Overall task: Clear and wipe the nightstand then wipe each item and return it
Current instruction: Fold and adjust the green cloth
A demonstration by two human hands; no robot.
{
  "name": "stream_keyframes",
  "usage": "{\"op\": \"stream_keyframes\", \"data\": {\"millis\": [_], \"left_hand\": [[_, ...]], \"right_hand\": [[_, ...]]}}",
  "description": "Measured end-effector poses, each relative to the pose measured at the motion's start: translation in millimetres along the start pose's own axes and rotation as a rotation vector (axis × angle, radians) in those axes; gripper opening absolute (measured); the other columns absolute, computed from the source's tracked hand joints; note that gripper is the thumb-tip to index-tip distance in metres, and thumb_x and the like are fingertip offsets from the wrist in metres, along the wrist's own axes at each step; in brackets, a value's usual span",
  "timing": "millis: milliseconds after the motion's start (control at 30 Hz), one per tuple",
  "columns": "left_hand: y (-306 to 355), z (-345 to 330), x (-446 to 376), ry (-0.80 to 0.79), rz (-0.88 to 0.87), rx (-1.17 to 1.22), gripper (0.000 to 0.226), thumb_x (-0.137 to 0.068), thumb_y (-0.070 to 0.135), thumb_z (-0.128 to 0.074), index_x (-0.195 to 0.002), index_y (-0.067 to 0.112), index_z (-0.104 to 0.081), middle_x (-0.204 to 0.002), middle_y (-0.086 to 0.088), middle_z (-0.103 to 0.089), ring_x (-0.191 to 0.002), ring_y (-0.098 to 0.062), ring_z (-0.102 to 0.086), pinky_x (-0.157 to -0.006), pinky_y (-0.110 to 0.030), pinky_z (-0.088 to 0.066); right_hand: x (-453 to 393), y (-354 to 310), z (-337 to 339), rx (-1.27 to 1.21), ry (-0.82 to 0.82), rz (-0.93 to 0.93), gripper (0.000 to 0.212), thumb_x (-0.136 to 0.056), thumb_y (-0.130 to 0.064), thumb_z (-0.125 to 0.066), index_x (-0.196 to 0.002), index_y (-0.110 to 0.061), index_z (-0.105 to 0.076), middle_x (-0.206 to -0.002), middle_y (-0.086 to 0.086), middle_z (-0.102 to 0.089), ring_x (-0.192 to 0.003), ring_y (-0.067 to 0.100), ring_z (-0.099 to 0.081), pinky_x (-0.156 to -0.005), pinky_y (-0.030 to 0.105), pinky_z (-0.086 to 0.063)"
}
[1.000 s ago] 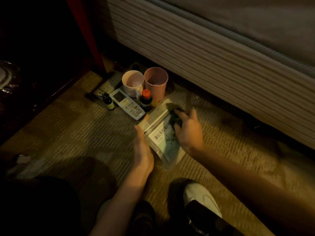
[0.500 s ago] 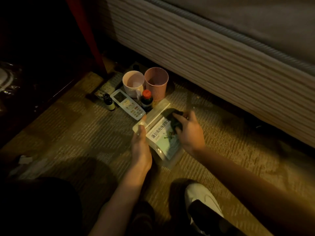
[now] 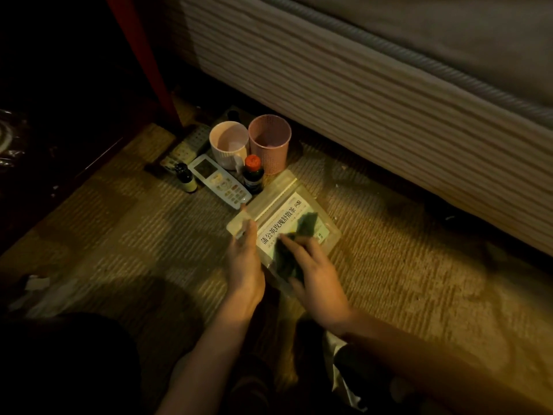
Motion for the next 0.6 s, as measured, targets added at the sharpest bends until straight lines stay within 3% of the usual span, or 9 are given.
{"op": "stream_keyframes", "data": {"millis": [67, 200, 300, 400, 500, 600], "left_hand": [[-0.9, 1.6, -1.1, 0.004, 0.002, -0.013, 0.031, -0.09, 0.024, -0.057, -0.119, 0.013, -0.06, -0.107, -0.009, -0.071, -0.101, -0.021, -0.068, -0.086, -0.039, -0.053], [-2.3, 3.0, -5.5, -0.012, 0.041, 0.01, 0.026, -0.093, 0.017, -0.054, -0.117, 0.01, -0.061, -0.1, -0.008, -0.073, -0.095, -0.021, -0.069, -0.079, -0.034, -0.057], [-2.3, 3.4, -3.3, -0.008, 0.069, 0.017, 0.02, -0.091, 0.018, -0.055, -0.11, 0.016, -0.062, -0.097, -0.004, -0.073, -0.091, -0.018, -0.07, -0.078, -0.033, -0.057], [-3.0, 3.1, 0.7, 0.023, 0.103, 0.038, 0.038, -0.08, 0.025, -0.062, -0.116, 0.012, -0.059, -0.105, -0.009, -0.071, -0.098, -0.022, -0.068, -0.09, -0.042, -0.052], [1.8, -2.1, 4.3, -0.036, 0.079, 0.054, 0.04, -0.087, 0.035, -0.052, -0.121, 0.016, -0.057, -0.108, -0.006, -0.07, -0.102, -0.02, -0.066, -0.091, -0.039, -0.05], [7.3, -0.4, 3.8, -0.098, 0.081, 0.175, 0.057, -0.082, 0.056, -0.038, -0.124, 0.022, -0.056, -0.121, -0.007, -0.066, -0.114, -0.022, -0.061, -0.097, -0.039, -0.044]], "right_hand": [[1.7, -3.3, 0.1, -0.023, -0.013, 0.025, 0.066, -0.078, -0.02, -0.057, -0.141, -0.015, -0.041, -0.123, 0.007, -0.047, -0.116, 0.018, -0.048, -0.097, 0.026, -0.041], [-20.3, 7.9, 4.5, 0.058, -0.021, 0.042, 0.071, -0.071, -0.005, -0.069, -0.138, -0.013, -0.045, -0.123, 0.01, -0.049, -0.115, 0.025, -0.05, -0.092, 0.037, -0.049], [-48.4, 38.5, 19.8, 0.066, 0.081, -0.146, 0.061, -0.082, -0.007, -0.063, -0.139, -0.016, -0.043, -0.131, 0.007, -0.041, -0.118, 0.02, -0.045, -0.099, 0.032, -0.044], [-69.6, 65.0, 30.8, 0.045, 0.076, -0.329, 0.048, -0.09, -0.01, -0.055, -0.137, -0.016, -0.047, -0.131, 0.006, -0.041, -0.12, 0.023, -0.046, -0.102, 0.034, -0.042], [-71.2, 44.5, 32.2, -0.016, 0.112, -0.233, 0.051, -0.084, -0.006, -0.058, -0.133, -0.016, -0.05, -0.127, 0.005, -0.045, -0.118, 0.021, -0.046, -0.102, 0.035, -0.041], [-66.0, -7.6, 27.3, -0.09, 0.074, -0.002, 0.052, -0.077, -0.005, -0.063, -0.127, -0.016, -0.055, -0.121, 0.004, -0.05, -0.112, 0.018, -0.047, -0.095, 0.029, -0.041]]}}
Point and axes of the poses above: each hand's wrist, its own x-axis away from the middle knuckle, its own z-axis out of the back of the hand, y = z × x, the point moved 5 cm from there along -x, towards the middle knuckle
